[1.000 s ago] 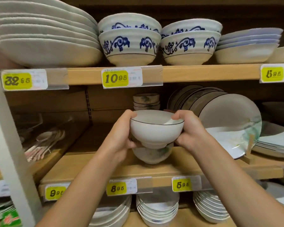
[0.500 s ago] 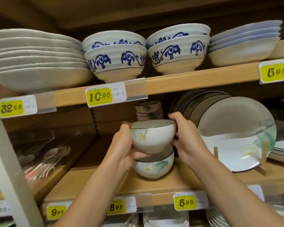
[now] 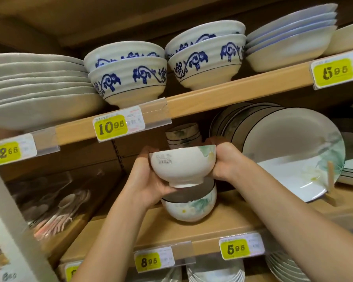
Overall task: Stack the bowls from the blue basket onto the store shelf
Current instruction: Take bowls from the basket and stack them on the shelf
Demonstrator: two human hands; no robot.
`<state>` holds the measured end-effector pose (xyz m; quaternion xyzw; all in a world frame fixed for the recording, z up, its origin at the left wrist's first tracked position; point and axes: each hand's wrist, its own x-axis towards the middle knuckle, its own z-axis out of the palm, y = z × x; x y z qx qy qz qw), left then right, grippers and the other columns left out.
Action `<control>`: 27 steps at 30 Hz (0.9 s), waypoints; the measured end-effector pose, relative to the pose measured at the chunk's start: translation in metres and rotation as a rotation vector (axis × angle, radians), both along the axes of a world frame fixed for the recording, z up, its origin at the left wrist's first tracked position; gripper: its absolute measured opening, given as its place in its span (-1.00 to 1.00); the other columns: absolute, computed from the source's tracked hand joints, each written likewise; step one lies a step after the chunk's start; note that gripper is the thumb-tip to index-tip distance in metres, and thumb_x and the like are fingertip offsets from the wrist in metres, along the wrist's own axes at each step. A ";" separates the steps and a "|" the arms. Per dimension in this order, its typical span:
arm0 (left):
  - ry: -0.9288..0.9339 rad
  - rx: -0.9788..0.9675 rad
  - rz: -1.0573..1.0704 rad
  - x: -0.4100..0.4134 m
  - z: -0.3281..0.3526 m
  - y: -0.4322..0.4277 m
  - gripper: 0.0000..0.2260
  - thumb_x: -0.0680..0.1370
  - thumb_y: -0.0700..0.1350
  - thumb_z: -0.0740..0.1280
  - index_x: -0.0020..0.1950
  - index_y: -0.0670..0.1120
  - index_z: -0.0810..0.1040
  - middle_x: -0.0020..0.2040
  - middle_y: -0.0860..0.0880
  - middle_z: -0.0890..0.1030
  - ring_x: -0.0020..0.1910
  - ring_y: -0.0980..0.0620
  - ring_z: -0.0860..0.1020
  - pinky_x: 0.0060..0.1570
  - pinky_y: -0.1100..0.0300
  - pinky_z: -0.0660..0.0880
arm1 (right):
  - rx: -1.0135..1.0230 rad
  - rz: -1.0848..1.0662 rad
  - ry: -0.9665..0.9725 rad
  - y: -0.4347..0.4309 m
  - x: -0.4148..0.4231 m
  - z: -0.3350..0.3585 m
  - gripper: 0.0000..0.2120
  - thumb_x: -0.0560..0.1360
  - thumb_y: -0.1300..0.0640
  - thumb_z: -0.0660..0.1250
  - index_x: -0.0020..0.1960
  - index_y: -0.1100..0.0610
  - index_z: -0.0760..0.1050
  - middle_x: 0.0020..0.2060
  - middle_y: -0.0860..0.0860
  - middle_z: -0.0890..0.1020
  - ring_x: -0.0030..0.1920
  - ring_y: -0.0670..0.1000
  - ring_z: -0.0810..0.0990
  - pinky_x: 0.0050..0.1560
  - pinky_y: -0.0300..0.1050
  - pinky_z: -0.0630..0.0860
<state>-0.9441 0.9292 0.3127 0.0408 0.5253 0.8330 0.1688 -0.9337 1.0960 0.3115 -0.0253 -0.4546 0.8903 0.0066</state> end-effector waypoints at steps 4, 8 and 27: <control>0.015 0.028 0.100 -0.001 -0.003 0.007 -0.57 0.60 0.19 0.04 0.06 -0.05 0.58 -0.07 -0.16 0.72 -0.05 -0.23 0.66 -0.20 -0.24 0.60 | 0.000 -0.123 0.039 -0.005 0.007 0.000 -0.73 0.55 0.09 0.18 -0.23 0.12 0.57 -0.23 0.14 0.67 -0.11 0.16 0.63 0.10 0.17 0.55; 0.104 -0.052 0.288 0.003 -0.004 0.021 -0.56 0.63 0.23 0.03 0.05 -0.04 0.56 -0.14 -0.12 0.73 -0.21 -0.11 0.70 -0.24 -0.13 0.63 | 0.253 -0.278 0.226 -0.024 0.025 -0.016 -0.53 0.37 -0.23 0.31 0.13 0.06 0.45 -0.02 0.05 0.66 0.02 0.04 0.64 0.12 0.11 0.57; 0.084 0.003 -0.091 0.001 0.008 -0.005 -0.56 0.56 0.22 0.17 0.21 -0.04 0.59 0.12 -0.16 0.67 0.11 -0.23 0.63 -0.05 -0.34 0.55 | -0.174 0.102 -0.113 -0.001 -0.017 -0.021 -0.51 0.53 -0.04 0.07 -0.17 0.19 0.71 -0.03 0.21 0.70 0.00 0.29 0.65 0.08 0.23 0.55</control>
